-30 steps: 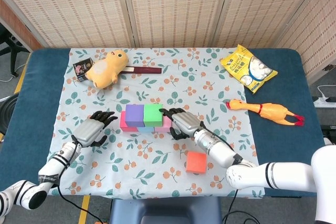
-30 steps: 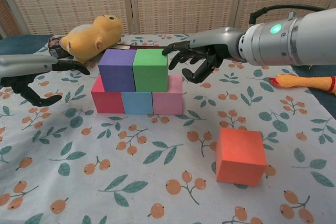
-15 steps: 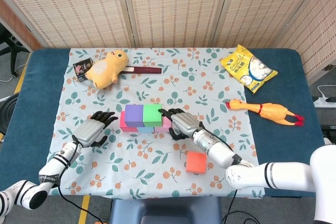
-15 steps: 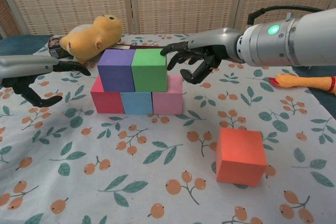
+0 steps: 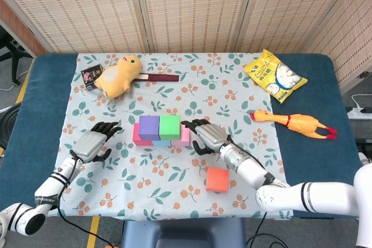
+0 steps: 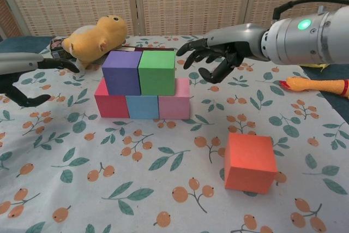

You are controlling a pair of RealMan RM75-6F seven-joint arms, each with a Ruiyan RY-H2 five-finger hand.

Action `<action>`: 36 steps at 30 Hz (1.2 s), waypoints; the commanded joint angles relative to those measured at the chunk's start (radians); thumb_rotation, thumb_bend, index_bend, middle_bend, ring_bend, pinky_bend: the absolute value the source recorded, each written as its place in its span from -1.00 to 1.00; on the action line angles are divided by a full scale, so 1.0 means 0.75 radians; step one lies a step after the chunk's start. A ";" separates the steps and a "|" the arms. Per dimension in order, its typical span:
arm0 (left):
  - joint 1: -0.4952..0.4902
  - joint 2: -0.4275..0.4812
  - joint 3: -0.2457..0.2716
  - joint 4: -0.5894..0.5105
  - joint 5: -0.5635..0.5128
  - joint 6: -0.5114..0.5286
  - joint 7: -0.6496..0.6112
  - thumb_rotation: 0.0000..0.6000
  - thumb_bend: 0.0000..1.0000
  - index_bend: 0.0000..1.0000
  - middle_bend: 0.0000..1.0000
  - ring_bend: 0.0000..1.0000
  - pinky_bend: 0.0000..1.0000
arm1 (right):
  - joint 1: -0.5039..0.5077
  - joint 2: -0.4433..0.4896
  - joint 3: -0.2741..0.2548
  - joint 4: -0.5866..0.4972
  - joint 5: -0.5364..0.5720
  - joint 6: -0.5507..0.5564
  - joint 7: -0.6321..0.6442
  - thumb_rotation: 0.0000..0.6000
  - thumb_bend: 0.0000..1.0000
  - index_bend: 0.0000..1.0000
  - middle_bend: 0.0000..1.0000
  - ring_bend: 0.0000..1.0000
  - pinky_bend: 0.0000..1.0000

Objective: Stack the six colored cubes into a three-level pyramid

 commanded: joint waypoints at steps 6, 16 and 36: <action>0.053 0.050 0.015 -0.009 0.022 0.056 -0.056 1.00 0.06 -0.81 -1.00 -1.00 -0.96 | -0.052 0.088 -0.018 -0.082 -0.036 0.048 -0.002 1.00 0.30 -1.00 -0.75 -1.00 -1.00; 0.070 -0.066 0.067 0.162 -0.042 -0.049 -0.029 1.00 0.06 -0.80 -1.00 -1.00 -0.96 | -0.090 0.022 -0.057 0.032 -0.037 -0.021 0.036 1.00 0.30 -1.00 -0.75 -1.00 -1.00; 0.038 -0.174 0.044 0.248 -0.045 -0.122 -0.037 1.00 0.06 -0.80 -1.00 -1.00 -0.96 | -0.083 -0.154 -0.052 0.205 -0.037 -0.079 0.037 1.00 0.30 -1.00 -0.75 -1.00 -1.00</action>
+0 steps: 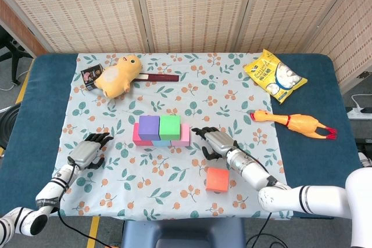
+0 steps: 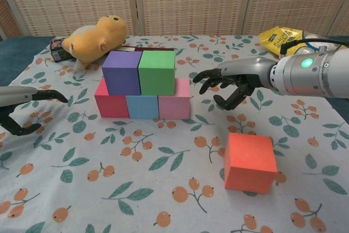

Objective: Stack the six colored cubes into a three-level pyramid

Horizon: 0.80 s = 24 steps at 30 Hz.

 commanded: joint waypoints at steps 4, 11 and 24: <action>-0.013 -0.009 -0.010 -0.009 0.009 -0.003 0.010 1.00 0.06 -0.80 -1.00 -1.00 -0.96 | 0.008 -0.025 0.009 0.021 0.001 -0.012 -0.001 1.00 0.30 -1.00 -0.75 -1.00 -1.00; -0.023 -0.018 -0.017 -0.020 0.010 -0.003 0.024 1.00 0.06 -0.80 -1.00 -1.00 -0.96 | 0.012 -0.043 0.014 0.033 0.002 -0.018 -0.004 1.00 0.30 -1.00 -0.75 -1.00 -1.00; -0.037 -0.023 -0.017 -0.038 0.002 -0.020 0.049 1.00 0.06 -0.79 -1.00 -1.00 -0.96 | 0.021 -0.074 0.023 0.061 -0.001 -0.030 -0.005 1.00 0.30 -1.00 -0.75 -1.00 -1.00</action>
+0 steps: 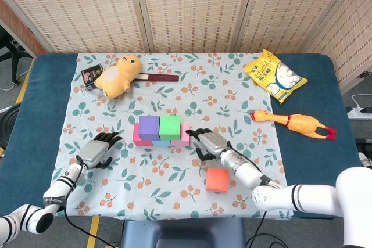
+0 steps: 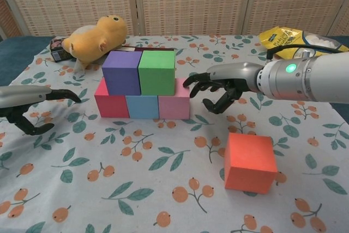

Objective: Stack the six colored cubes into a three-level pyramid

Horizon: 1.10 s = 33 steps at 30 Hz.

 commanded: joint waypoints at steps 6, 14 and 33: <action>-0.011 -0.007 -0.006 -0.010 -0.005 -0.004 0.010 1.00 0.06 -0.79 -1.00 -1.00 -0.96 | 0.006 -0.014 0.005 0.014 0.000 -0.005 -0.002 1.00 0.30 -1.00 -0.75 -1.00 -1.00; -0.020 -0.008 -0.007 -0.022 -0.009 -0.008 0.025 1.00 0.06 -0.79 -1.00 -1.00 -0.96 | 0.009 -0.021 0.009 0.022 0.000 -0.012 0.003 1.00 0.30 -1.00 -0.75 -1.00 -1.00; -0.043 -0.014 -0.011 -0.054 -0.013 -0.010 0.059 1.00 0.06 -0.79 -1.00 -1.00 -0.96 | 0.015 -0.034 0.017 0.036 -0.009 -0.021 0.009 1.00 0.30 -1.00 -0.75 -1.00 -1.00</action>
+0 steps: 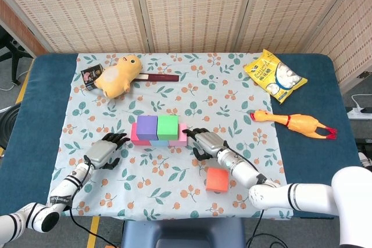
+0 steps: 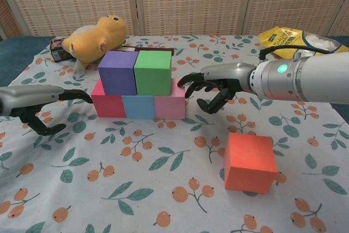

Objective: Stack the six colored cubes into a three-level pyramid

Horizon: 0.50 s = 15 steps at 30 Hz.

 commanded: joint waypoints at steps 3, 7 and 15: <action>-0.007 -0.002 0.001 -0.009 -0.006 -0.003 0.016 1.00 0.06 -0.79 -1.00 -1.00 -0.96 | 0.003 -0.003 0.000 0.003 0.002 -0.002 -0.001 1.00 0.30 -1.00 -0.75 -1.00 -1.00; -0.010 -0.004 0.000 -0.014 -0.012 -0.001 0.026 1.00 0.06 -0.79 -1.00 -1.00 -0.96 | 0.003 -0.002 -0.001 0.003 0.002 -0.004 0.000 1.00 0.30 -1.00 -0.75 -1.00 -1.00; 0.015 0.032 0.003 -0.028 -0.027 0.026 0.002 1.00 0.06 -0.79 -1.00 -1.00 -0.96 | -0.022 0.043 -0.012 -0.045 -0.021 0.023 0.002 1.00 0.30 -1.00 -0.75 -1.00 -1.00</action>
